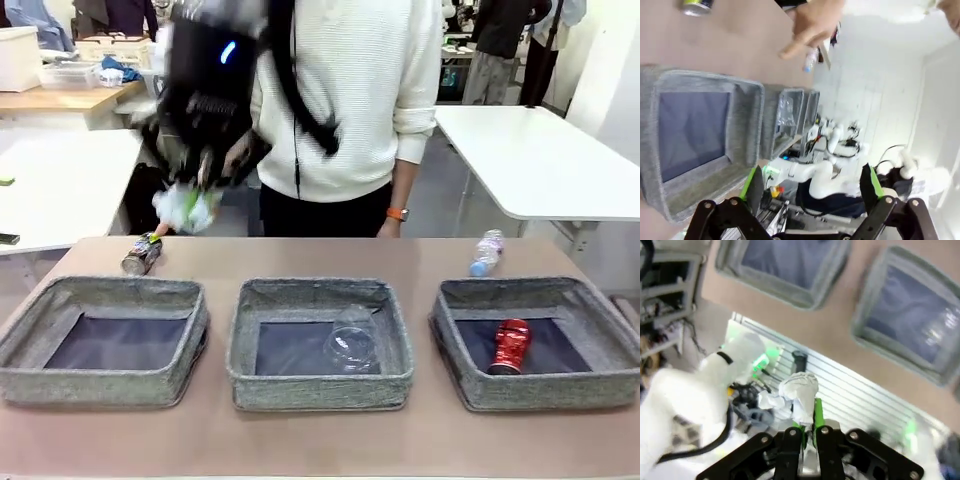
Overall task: Sort the waste into the appropriate baskets.
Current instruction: Place the picked waste into the Fabric basket indicated by the person.
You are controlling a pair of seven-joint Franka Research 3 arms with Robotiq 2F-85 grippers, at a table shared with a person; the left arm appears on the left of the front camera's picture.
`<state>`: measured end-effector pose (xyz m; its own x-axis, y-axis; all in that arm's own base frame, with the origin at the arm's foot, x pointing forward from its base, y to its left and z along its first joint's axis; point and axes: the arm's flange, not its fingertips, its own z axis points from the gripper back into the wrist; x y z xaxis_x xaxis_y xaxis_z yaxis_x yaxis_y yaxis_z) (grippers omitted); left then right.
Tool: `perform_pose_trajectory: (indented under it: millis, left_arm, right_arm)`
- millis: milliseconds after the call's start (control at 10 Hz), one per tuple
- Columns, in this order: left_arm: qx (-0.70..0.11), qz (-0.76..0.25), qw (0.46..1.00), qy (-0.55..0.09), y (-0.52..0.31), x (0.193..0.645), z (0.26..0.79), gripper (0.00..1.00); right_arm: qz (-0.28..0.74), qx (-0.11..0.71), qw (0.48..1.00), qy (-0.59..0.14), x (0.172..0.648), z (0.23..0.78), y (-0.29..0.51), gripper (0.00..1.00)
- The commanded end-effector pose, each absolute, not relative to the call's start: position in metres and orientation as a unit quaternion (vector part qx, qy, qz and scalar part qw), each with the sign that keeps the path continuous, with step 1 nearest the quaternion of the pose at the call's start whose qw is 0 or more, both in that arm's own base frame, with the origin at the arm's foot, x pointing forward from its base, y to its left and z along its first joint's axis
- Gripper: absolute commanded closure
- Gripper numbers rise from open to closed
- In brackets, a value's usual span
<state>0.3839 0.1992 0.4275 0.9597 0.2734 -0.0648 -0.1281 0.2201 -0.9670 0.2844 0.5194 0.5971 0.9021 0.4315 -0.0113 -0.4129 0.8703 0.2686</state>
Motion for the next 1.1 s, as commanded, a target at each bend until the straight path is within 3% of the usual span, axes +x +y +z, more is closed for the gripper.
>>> perform_pose_trajectory:
  millis: [0, 100, 200, 300, 400, 500, 600, 1000]
  left_arm:
    - [-0.653, 0.141, 0.738, -0.095, 0.217, 0.378, 0.425, 0.00]
    - [-0.646, 0.153, 0.740, -0.109, 0.224, 0.377, 0.420, 0.00]
    - [-0.643, 0.126, 0.753, -0.060, 0.226, 0.376, 0.413, 0.00]
    - [-0.632, 0.165, 0.752, -0.084, 0.229, 0.373, 0.416, 0.00]
    - [-0.632, 0.165, 0.752, -0.084, 0.229, 0.373, 0.416, 0.00]
    - [-0.632, 0.165, 0.752, -0.084, 0.229, 0.373, 0.416, 0.00]
    - [-0.632, 0.165, 0.752, -0.084, 0.229, 0.373, 0.416, 0.00]
    - [-0.632, 0.165, 0.752, -0.084, 0.229, 0.373, 0.416, 0.00]
  right_arm:
    - [0.285, 0.169, 0.943, 0.021, 0.299, 0.534, 0.585, 0.93]
    - [0.256, 0.178, 0.950, -0.032, 0.300, 0.499, 0.617, 0.93]
    - [0.187, 0.182, 0.964, -0.058, 0.308, 0.469, 0.636, 0.93]
    - [0.173, 0.162, 0.970, -0.051, 0.312, 0.466, 0.630, 0.93]
    - [0.251, 0.177, 0.951, -0.014, 0.287, 0.464, 0.619, 0.93]
    - [0.251, 0.177, 0.951, -0.014, 0.287, 0.464, 0.619, 0.93]
    - [0.219, 0.180, 0.958, -0.030, 0.305, 0.438, 0.630, 0.93]
    - [0.201, 0.183, 0.953, -0.137, 0.317, 0.430, 0.627, 0.93]
